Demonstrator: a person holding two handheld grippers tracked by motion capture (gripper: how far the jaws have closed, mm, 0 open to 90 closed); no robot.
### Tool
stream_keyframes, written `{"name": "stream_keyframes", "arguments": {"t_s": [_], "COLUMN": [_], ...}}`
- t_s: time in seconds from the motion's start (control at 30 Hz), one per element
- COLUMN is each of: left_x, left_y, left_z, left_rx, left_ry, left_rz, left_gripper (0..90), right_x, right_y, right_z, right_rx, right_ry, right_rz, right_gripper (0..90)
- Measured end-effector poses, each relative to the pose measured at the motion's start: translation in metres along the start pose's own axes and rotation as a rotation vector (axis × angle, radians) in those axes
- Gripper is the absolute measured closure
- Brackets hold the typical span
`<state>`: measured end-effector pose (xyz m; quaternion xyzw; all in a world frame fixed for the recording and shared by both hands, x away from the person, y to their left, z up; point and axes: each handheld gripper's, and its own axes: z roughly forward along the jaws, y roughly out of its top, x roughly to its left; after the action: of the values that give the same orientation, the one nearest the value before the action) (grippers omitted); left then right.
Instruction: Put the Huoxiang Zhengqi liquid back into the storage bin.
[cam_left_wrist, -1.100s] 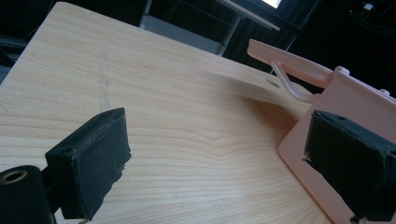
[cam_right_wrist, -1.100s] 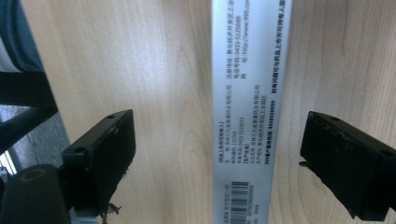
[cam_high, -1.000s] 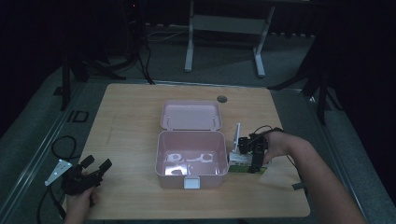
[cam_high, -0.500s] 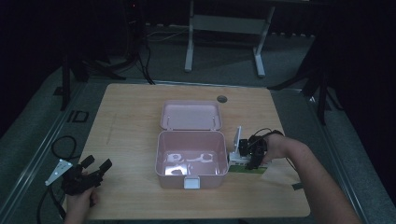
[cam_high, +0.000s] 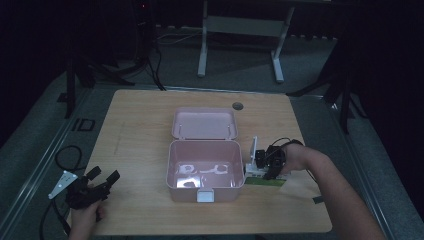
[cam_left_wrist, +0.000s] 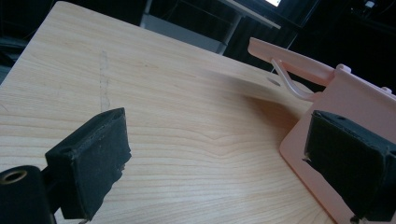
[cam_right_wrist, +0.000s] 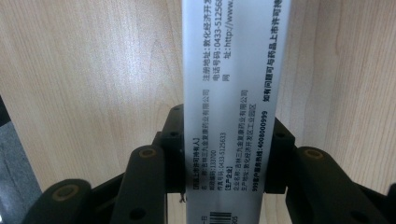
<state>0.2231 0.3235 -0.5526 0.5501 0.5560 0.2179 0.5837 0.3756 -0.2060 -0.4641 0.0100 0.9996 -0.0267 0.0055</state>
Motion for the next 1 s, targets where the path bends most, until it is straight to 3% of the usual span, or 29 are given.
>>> {"name": "stream_keyframes", "arguments": {"t_s": [0.53, 1.0], "left_x": [0.000, 0.000], "left_y": [0.000, 0.000], "left_z": [0.000, 0.000], "left_rx": [-0.002, -0.002], "left_ry": [0.000, 0.004], "left_rz": [-0.002, -0.003], "left_gripper": [6.9, 6.8], "right_x": [0.002, 0.012], "right_y": [0.002, -0.011], "right_z": [-0.003, -0.072], "right_rx": [0.034, -0.048], "right_ry": [-0.006, -0.065], "right_rz": [-0.003, 0.054], "right_gripper": [61.4, 61.6]}}
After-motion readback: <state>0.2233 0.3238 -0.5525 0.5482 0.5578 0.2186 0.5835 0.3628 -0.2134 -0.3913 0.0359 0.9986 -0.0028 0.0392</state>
